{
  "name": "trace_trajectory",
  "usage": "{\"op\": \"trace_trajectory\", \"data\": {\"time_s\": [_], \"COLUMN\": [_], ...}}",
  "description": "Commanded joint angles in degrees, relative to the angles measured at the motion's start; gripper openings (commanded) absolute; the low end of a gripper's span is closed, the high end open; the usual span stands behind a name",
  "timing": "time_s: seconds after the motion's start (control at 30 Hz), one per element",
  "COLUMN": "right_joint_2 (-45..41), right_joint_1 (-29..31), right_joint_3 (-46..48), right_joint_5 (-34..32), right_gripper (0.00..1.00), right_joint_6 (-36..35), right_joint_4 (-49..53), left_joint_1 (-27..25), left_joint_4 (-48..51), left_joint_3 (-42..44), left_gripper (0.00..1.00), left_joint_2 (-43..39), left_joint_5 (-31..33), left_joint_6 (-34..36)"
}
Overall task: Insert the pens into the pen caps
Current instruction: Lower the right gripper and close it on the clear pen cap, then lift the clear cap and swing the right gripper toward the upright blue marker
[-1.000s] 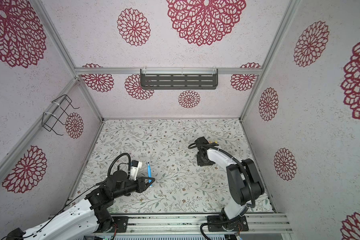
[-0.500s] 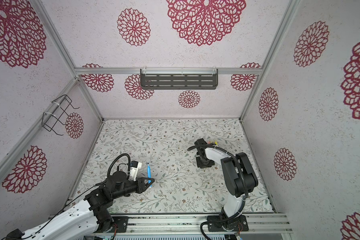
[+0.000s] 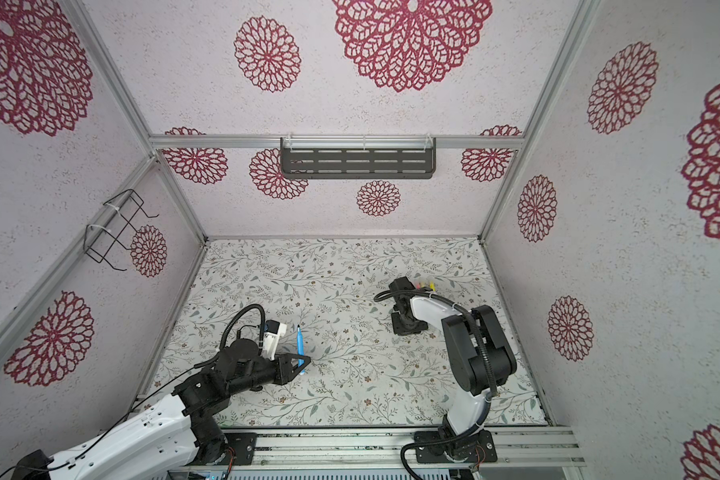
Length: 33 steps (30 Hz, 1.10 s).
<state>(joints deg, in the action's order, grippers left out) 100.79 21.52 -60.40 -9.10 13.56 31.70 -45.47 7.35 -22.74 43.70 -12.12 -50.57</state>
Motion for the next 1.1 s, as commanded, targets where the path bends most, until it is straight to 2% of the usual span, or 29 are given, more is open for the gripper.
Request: {"op": "trace_trajectory", "data": {"time_s": [0.0, 0.07, 0.13, 0.43, 0.5, 0.6, 0.8, 1.07], "right_joint_2": [1.3, 0.3, -2.4, -30.3, -37.7, -46.7, -54.2, -56.1], "right_joint_1": [-0.3, -0.3, -0.1, 1.9, 3.3, 6.5, 10.9, 13.1], "right_joint_3": [1.7, 1.9, 2.7, 7.1, 9.2, 11.2, 11.0, 11.1], "right_joint_5": [3.0, 5.7, 10.0, 38.2, 46.5, 55.2, 65.3, 69.5], "right_gripper": [0.16, 0.07, 0.03, 0.07, 0.08, 0.08, 0.05, 0.05], "right_joint_6": [0.1, 0.4, 0.4, 2.0, 3.4, 6.7, 10.7, 16.7], "right_joint_4": [0.7, 0.2, -1.4, -14.3, -21.2, -30.2, -38.4, -48.7], "left_joint_1": [-0.6, -0.6, -0.7, -1.1, -1.2, -1.6, -4.7, -9.6], "left_joint_4": [-0.5, -0.2, -0.1, -0.5, -1.0, -1.9, -3.8, -3.9], "left_joint_3": [-1.8, -1.9, -1.9, -2.3, -2.7, -4.0, -7.3, -12.3], "left_gripper": [0.0, 0.0, 0.0, 0.0, 0.0, 0.0, 0.0, 0.0], "left_joint_2": [0.2, 0.0, -0.4, -1.7, -1.4, -0.6, 1.1, 3.6], "left_joint_5": [0.1, 0.2, 0.2, -0.8, -1.2, -2.4, -2.7, -1.5], "left_joint_6": [1.0, 1.1, 1.1, 1.7, 1.9, 2.1, 3.5, 6.3]}}
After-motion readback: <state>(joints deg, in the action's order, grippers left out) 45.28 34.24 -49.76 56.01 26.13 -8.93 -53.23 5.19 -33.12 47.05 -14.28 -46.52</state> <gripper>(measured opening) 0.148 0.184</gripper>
